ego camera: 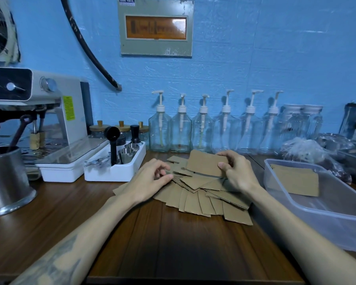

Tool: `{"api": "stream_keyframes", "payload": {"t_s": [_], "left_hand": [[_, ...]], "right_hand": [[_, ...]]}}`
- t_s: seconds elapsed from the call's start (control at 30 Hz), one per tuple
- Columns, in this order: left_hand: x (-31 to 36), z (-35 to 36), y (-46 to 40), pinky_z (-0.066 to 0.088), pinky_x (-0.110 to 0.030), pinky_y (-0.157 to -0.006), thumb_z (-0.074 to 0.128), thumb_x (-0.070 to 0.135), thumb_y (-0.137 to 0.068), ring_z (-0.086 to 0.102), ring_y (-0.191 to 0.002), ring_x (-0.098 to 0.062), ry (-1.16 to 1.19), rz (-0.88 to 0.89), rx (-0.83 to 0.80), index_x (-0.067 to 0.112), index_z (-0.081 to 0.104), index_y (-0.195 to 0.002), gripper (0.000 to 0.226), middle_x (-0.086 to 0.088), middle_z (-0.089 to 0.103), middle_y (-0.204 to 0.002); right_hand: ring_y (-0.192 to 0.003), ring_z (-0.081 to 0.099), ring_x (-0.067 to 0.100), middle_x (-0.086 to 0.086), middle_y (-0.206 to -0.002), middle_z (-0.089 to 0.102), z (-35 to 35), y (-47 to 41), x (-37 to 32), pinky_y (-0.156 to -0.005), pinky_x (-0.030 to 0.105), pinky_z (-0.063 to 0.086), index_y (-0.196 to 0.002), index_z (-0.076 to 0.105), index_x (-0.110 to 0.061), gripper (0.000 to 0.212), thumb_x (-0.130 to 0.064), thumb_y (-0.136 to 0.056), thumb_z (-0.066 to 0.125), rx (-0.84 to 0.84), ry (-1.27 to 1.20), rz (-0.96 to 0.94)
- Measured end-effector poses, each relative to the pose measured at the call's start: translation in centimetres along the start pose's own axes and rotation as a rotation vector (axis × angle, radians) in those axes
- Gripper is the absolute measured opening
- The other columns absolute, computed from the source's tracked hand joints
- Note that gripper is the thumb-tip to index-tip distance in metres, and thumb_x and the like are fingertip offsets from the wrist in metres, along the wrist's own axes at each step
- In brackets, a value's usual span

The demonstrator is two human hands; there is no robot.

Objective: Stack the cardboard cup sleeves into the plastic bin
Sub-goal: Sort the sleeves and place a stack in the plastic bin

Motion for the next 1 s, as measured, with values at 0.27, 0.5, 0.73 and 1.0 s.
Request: {"api": "stream_keyframes", "payload": {"t_s": [0.27,0.5,0.73,1.0], "left_hand": [[2.8,1.7,-3.0,0.04,-0.044,-0.104,0.052,0.073,-0.083,0.043,-0.126,-0.016,-0.243,-0.121,-0.054,0.026,0.045,-0.137,0.071,0.004,0.047,-0.137],[2.2,4.5,-4.0,0.037,-0.044,-0.102,0.046,0.093,-0.062,0.045,-0.126,-0.024,-0.343,-0.26,-0.076,0.027,0.043,-0.138,0.101,0.0,0.051,-0.14],[2.1,4.3,-4.6,0.036,-0.041,-0.098,0.06,0.072,-0.073,0.049,-0.121,-0.02,-0.316,-0.241,-0.041,0.026,0.054,-0.131,0.074,0.005,0.056,-0.133],[1.0,1.2,-4.0,0.046,-0.042,-0.103,0.076,0.015,-0.073,0.052,-0.121,-0.024,-0.03,-0.376,-0.052,0.018,0.045,-0.141,0.075,-0.006,0.049,-0.136]], "right_hand": [[-0.102,0.061,0.017,-0.001,-0.105,0.068,-0.2,-0.6,0.1,-0.084,0.025,0.045,-0.117,0.065,-0.029,0.026,-0.013,-0.096,0.06,0.049,-0.098,-0.003],[-0.109,0.057,0.021,0.003,-0.111,0.069,-0.4,0.1,1.1,-0.097,0.035,0.046,-0.116,0.067,-0.029,0.028,-0.012,-0.094,0.062,0.035,-0.011,0.018],[-0.108,0.059,0.019,0.003,-0.113,0.068,-0.3,0.4,0.9,-0.095,0.031,0.046,-0.116,0.067,-0.029,0.026,-0.013,-0.095,0.062,0.029,-0.038,0.043],[-0.108,0.06,0.018,-0.001,-0.109,0.069,-0.2,0.6,0.7,-0.095,0.033,0.048,-0.112,0.067,-0.034,0.026,-0.015,-0.095,0.063,-0.008,-0.072,-0.007]]}}
Point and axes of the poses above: each hand's wrist, its own y-axis away from the middle knuckle, its own z-axis out of the palm, x = y × z, the point moved 1 cm from there along -y, towards the middle knuckle
